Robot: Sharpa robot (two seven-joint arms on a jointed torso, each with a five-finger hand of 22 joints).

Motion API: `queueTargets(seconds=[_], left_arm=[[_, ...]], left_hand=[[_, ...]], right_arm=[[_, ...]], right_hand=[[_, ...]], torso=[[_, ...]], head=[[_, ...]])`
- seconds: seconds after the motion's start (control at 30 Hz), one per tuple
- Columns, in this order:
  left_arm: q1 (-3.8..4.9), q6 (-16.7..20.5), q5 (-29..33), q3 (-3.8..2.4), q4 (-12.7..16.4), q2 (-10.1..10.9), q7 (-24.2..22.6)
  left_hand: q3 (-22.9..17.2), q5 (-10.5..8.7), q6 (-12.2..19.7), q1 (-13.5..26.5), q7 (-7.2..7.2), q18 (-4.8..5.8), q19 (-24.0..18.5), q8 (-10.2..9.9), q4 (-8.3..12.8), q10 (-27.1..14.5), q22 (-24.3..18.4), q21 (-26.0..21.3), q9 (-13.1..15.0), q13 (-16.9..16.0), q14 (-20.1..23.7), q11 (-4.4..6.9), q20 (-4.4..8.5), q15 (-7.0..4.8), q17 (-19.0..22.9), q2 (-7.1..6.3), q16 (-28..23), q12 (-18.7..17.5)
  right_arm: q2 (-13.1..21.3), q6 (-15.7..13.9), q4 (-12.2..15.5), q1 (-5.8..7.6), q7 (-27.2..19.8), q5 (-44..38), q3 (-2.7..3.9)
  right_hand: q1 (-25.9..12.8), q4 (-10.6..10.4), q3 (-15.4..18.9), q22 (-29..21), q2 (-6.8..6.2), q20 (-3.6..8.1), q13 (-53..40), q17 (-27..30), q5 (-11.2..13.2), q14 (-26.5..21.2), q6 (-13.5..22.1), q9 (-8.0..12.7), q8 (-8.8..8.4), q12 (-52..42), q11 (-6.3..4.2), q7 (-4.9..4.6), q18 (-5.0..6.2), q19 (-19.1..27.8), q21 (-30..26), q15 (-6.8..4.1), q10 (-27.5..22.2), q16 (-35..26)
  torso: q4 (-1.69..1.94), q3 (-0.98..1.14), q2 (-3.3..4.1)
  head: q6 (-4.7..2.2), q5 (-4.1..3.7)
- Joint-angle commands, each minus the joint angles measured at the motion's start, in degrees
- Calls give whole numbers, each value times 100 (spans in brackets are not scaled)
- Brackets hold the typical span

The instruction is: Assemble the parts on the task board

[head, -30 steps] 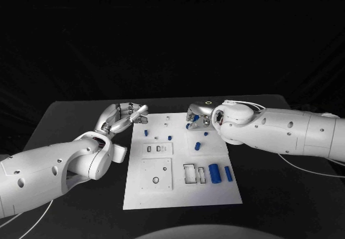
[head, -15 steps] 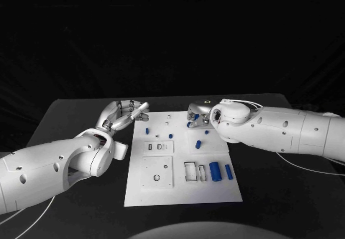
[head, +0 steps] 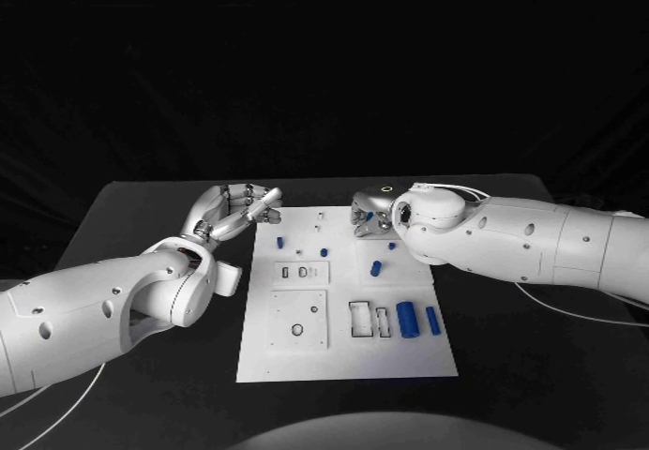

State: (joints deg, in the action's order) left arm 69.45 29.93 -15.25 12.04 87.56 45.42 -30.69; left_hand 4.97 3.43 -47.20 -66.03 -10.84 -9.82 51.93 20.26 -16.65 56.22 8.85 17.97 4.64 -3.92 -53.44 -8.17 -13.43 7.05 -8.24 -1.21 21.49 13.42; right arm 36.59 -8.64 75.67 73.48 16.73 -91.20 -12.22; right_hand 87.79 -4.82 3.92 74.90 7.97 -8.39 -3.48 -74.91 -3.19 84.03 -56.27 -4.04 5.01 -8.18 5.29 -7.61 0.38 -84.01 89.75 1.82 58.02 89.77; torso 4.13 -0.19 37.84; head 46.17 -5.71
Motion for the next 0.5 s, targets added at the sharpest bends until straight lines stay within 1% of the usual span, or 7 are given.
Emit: queueTargets(seconds=[0.03, 0.13, 0.33, 0.4, 0.5], left_arm=[[8, -6, -28, -6, 14, -3, -56], [8, -6, -28, -10, 12, -2, -58], [8, 1, -28, -14, 16, 16, -58], [9, 4, -28, -15, 15, 19, -58], [9, 3, -28, -16, 14, 21, -59]], left_hand=[[31, 0, -42, -2, 10, -61, -51, -18, -11, 26, -5, -19, 6, -7, 39, -6, -1, -10, -5, 71, -28, -21], [32, 1, -44, -3, 10, -61, -52, -21, -11, 26, -6, -20, 7, -7, 41, -6, -2, -10, -6, 72, -29, -21], [35, 2, -48, -4, 10, -61, -56, -27, -11, 27, -8, -22, 7, -7, 46, -6, -3, -9, -8, 76, -32, -22], [35, 2, -48, -4, 10, -61, -56, -27, -11, 27, -8, -22, 7, -7, 46, -6, -3, -9, -8, 76, -32, -22], [38, 3, -52, -6, 10, -61, -60, -34, -11, 28, -10, -24, 8, -7, 52, -6, -4, -8, -10, 80, -34, -23]], right_arm=[[-44, 280, -60, -10, 92, -56, 1], [-68, 311, -102, -20, 111, -54, 1], [-99, 372, -154, -36, 163, -52, 1], [-106, 404, -160, -38, 183, -50, 1], [-114, 430, -153, -43, 224, -47, 1]], right_hand=[[53, 1, -37, 1510, -3, 46, -4, -1509, 28, 597, -57, -4, -20, 21, -9, -6, -38, -599, 25, -41, 47, 23], [55, 0, -40, 1510, -5, 48, -4, -1509, 28, 597, -62, -4, -21, 24, -11, -4, -38, -599, 25, -43, 56, 23], [57, -7, -50, 1510, -15, 56, -4, -1509, 29, 597, -80, -4, -25, 38, -18, 0, -38, -599, 25, -51, 100, 23], [54, -11, -52, 1510, -22, 59, -3, -1509, 30, 597, -88, -4, -27, 44, -20, 0, -38, -599, 25, -54, 116, 23], [51, -15, -52, 1510, -31, 62, -3, -1509, 30, 597, -93, -3, -30, 50, -22, 0, -38, -599, 25, -56, 133, 23]], torso=[[5, -7, -5], [10, -10, -13], [2, -9, -19], [9, -10, -20], [9, -8, -26]], head=[[24, -30], [33, -36], [46, -12], [57, -18], [51, -23]])
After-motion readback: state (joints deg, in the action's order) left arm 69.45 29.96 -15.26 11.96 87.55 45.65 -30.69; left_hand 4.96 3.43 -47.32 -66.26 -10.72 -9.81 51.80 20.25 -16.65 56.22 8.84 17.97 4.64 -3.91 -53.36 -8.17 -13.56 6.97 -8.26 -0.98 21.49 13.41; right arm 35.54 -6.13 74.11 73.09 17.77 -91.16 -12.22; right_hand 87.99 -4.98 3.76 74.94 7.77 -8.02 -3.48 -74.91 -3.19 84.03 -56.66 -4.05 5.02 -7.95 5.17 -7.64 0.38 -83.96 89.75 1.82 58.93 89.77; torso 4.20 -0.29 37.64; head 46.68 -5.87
